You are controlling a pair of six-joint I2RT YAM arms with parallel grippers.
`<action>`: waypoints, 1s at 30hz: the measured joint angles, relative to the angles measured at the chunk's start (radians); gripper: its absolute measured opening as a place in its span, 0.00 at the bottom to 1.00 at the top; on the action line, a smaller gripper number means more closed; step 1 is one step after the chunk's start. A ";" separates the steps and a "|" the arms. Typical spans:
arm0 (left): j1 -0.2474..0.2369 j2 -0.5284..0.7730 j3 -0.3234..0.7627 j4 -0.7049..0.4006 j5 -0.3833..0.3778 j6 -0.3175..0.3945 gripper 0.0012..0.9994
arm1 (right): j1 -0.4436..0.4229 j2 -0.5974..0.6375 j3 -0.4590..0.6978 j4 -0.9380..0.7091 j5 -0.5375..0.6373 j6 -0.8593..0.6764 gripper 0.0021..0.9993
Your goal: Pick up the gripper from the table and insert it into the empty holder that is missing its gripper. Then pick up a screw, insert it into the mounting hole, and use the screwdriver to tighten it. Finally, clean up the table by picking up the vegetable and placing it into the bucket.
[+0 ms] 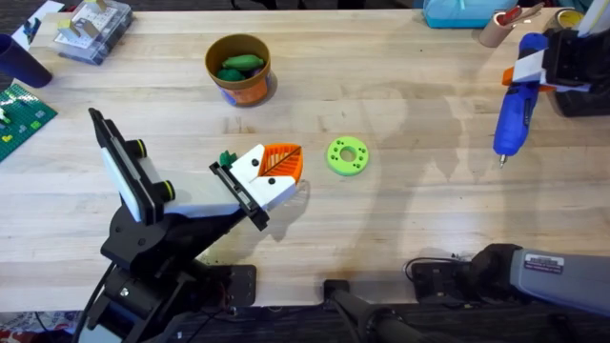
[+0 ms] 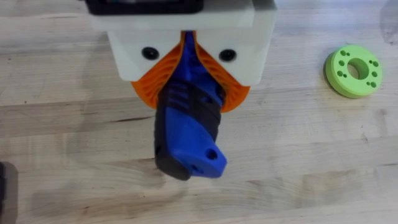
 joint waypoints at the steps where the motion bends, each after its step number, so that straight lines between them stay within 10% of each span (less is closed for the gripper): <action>1: 0.000 0.000 0.000 -0.005 0.000 0.000 0.01 | 0.000 0.000 0.000 -0.003 0.001 0.000 0.05; 19: 0.000 -0.001 0.000 -0.013 0.000 0.000 0.01 | 0.000 0.023 -0.012 0.122 -0.172 0.037 0.05; 30: 0.000 -0.001 0.000 -0.013 0.000 0.000 0.01 | 0.001 -0.387 -0.020 0.320 -0.240 0.053 0.05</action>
